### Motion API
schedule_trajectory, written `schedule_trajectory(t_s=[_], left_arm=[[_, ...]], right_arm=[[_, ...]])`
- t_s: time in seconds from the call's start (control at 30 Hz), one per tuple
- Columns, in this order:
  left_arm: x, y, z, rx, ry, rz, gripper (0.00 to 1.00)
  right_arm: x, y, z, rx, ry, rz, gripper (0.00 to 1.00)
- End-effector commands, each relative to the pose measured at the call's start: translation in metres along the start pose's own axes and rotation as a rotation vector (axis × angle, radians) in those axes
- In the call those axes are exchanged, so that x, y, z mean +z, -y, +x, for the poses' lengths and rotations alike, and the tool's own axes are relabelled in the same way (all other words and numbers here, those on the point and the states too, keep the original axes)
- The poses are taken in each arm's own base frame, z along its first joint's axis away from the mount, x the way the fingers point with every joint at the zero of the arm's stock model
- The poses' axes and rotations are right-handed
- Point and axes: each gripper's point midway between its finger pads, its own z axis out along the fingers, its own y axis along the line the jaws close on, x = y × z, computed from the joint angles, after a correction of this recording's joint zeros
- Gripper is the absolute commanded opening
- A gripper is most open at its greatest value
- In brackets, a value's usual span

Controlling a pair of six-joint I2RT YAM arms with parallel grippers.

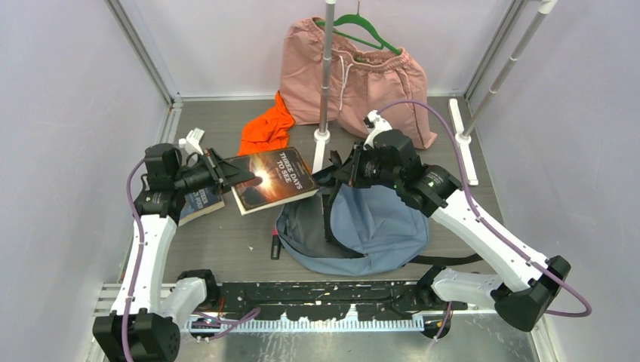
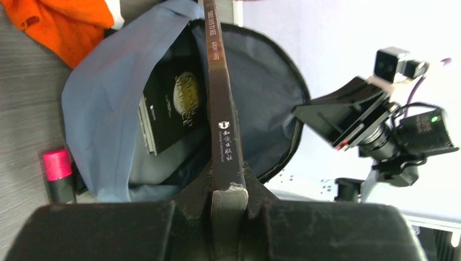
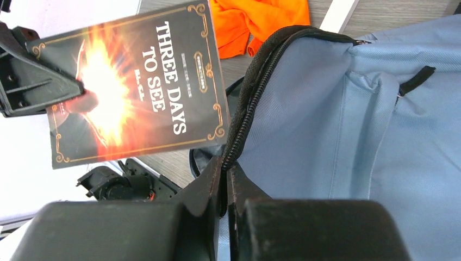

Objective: Pack the student bag
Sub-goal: Place the book in the student bag.

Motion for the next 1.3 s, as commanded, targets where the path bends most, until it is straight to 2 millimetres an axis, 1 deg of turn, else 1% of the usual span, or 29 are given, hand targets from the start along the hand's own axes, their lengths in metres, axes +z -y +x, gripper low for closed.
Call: schedule_trajectory(t_s=[0.0,0.07,0.2,0.3,0.4,0.47,0.53,0.63,0.77,0.83,0.9,0.93,1.03,1.17,1.27], left_arm=[[-0.006,0.005,0.022,0.077,-0.075,0.022,0.00],[-0.002,-0.011,0.030,0.052,-0.096,-0.015,0.00],[0.012,-0.028,0.049,0.021,-0.161,-0.037,0.00],[0.022,-0.039,0.057,0.020,-0.175,-0.081,0.00],[0.038,-0.037,0.062,0.028,-0.198,-0.060,0.00],[0.052,-0.035,0.070,0.036,-0.233,-0.051,0.00],[0.069,-0.033,0.084,0.054,-0.291,-0.045,0.00],[0.097,-0.030,0.094,0.060,-0.328,-0.017,0.00],[0.126,-0.020,0.089,0.059,-0.317,0.044,0.00],[0.138,-0.021,0.089,0.061,-0.326,0.039,0.00],[0.153,-0.024,0.093,0.055,-0.330,0.028,0.00],[0.161,-0.021,0.099,0.064,-0.337,0.041,0.00],[0.185,-0.025,0.120,0.084,-0.380,0.022,0.00],[0.214,-0.024,0.131,0.093,-0.403,0.033,0.00],[0.229,-0.034,0.140,0.075,-0.432,0.013,0.00]], right_arm=[[-0.017,-0.019,-0.026,0.016,0.088,-0.083,0.01],[-0.012,-0.017,-0.023,0.026,0.086,-0.079,0.01],[-0.001,-0.015,-0.017,0.044,0.055,-0.079,0.01],[0.004,-0.018,-0.017,0.048,0.046,-0.091,0.01],[0.004,-0.024,-0.020,0.045,0.046,-0.108,0.01],[0.004,-0.026,-0.021,0.042,0.047,-0.115,0.01],[0.005,-0.027,-0.023,0.041,0.050,-0.121,0.01],[0.005,-0.029,-0.023,0.041,0.046,-0.128,0.01],[0.002,-0.030,-0.022,0.050,0.049,-0.137,0.01],[-0.001,-0.030,-0.023,0.049,0.058,-0.138,0.01],[-0.003,-0.030,-0.025,0.048,0.066,-0.133,0.01],[-0.003,-0.028,-0.026,0.049,0.071,-0.122,0.01],[-0.002,-0.024,-0.026,0.054,0.080,-0.101,0.01],[-0.004,-0.023,-0.027,0.068,0.088,-0.102,0.01],[-0.005,-0.021,-0.026,0.078,0.101,-0.099,0.01]])
